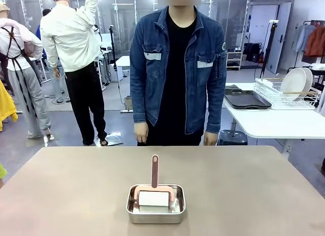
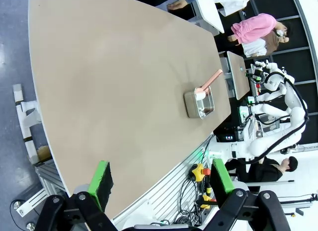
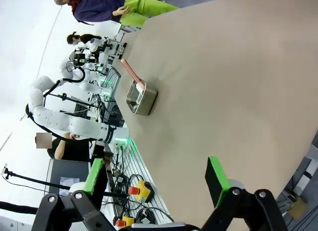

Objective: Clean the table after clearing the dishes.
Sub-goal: Place the Lint Roller back on top of the Airtight Container.

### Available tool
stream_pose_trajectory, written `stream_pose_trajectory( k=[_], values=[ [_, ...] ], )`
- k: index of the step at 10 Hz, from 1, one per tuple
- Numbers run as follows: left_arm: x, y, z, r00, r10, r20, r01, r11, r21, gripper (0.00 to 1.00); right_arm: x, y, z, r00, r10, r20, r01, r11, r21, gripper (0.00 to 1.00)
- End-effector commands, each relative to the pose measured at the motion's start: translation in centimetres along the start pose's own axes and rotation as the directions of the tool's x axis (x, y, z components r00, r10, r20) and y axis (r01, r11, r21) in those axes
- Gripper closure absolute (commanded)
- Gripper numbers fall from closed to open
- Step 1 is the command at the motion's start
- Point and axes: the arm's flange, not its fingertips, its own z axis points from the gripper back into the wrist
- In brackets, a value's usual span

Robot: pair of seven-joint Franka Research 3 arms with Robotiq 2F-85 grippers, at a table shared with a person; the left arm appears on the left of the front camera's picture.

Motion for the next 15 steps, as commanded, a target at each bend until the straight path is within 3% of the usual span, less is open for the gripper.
stream_pose_trajectory(
  k=[1, 15],
  values=[
    [-0.14, -0.37, 0.23, 1.000, 0.012, 0.005, -0.012, 1.000, 0.011, 0.00, -0.54, 0.54, -0.42, 1.000, 0.012, 0.004, -0.012, 1.000, 0.010, 0.00],
    [-0.14, -0.37, 0.23, 1.000, 0.012, 0.005, -0.012, 1.000, 0.011, 0.00, -0.54, 0.54, -0.42, 1.000, 0.012, 0.004, -0.012, 1.000, 0.010, 0.00]
  ],
)
